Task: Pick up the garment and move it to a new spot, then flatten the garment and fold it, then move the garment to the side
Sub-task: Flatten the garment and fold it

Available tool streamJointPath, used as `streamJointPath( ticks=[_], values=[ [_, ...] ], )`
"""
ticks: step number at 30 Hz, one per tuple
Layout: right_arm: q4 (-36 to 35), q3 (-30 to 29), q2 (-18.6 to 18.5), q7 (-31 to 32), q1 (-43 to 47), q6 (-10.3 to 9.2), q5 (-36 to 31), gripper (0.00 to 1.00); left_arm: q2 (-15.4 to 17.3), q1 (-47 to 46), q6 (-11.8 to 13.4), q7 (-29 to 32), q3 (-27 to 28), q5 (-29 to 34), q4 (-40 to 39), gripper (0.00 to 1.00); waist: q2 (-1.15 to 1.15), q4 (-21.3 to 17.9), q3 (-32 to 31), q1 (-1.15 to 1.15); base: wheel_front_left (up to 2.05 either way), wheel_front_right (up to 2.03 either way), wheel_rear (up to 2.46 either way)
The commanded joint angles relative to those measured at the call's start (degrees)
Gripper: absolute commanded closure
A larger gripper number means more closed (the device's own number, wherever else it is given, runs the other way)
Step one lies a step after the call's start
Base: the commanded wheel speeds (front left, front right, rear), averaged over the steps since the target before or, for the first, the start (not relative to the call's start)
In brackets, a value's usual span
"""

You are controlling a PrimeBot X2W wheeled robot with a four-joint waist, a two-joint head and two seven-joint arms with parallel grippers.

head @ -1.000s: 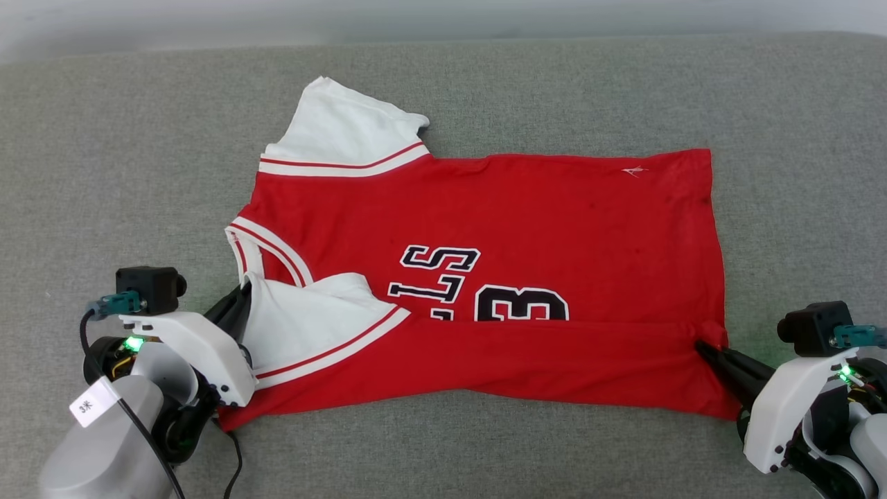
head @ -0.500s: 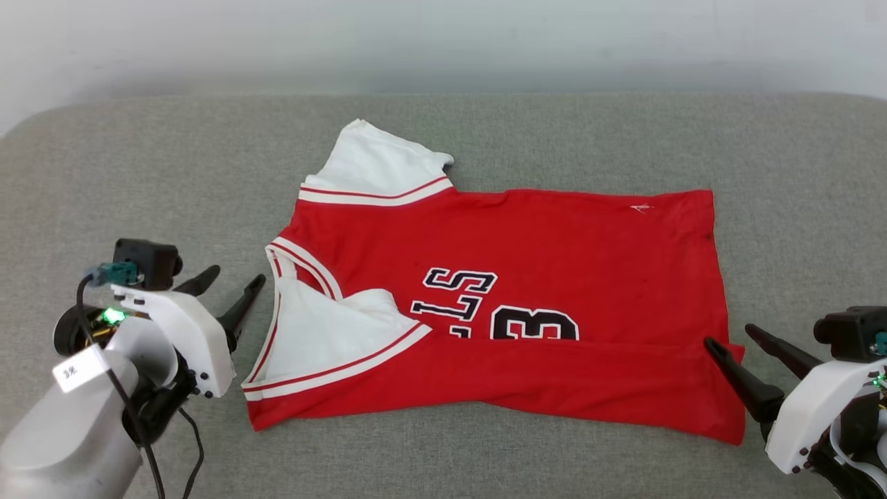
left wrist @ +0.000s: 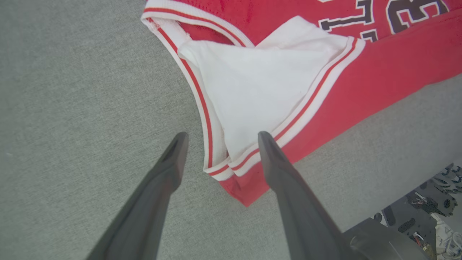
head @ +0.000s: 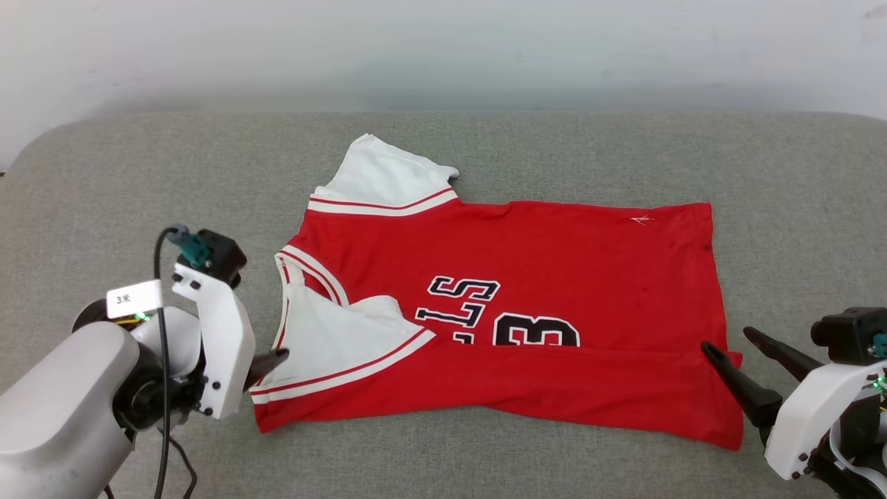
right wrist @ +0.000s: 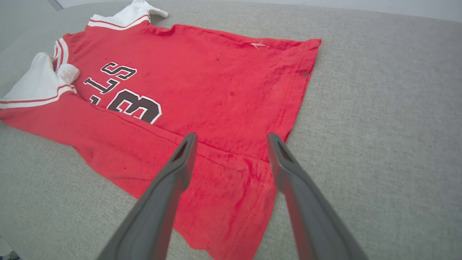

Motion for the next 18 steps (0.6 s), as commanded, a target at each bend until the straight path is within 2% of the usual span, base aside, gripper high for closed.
streamJointPath(
  ticks=[1,5,9,18],
  values=[
    [-0.41,-0.31,0.52,0.33,0.76,-0.07,-0.12,0.00,0.44,-0.66,0.15,1.63,-0.79,0.24,-0.30,0.00,0.00,-0.25,0.08,0.00,0.00,0.00,0.00],
    [-1.20,-0.73,0.94,1.09,0.68,-0.07,-0.61,0.00,1.31,0.00,0.21,5.08,-2.75,0.86,-0.10,0.00,0.00,-0.92,0.47,0.00,0.00,0.00,0.00],
    [-1.72,-1.00,1.25,1.48,0.49,-0.07,-1.03,0.00,1.06,1.00,0.17,5.89,-3.76,1.02,0.82,0.00,0.00,-1.54,1.31,0.00,0.00,0.00,0.00],
    [-2.40,-0.50,1.99,1.79,-1.38,-0.07,-1.59,0.00,-1.77,2.89,-0.20,5.10,-6.81,2.24,7.30,0.00,0.00,-2.82,3.65,0.00,0.00,0.00,0.00]
  ],
)
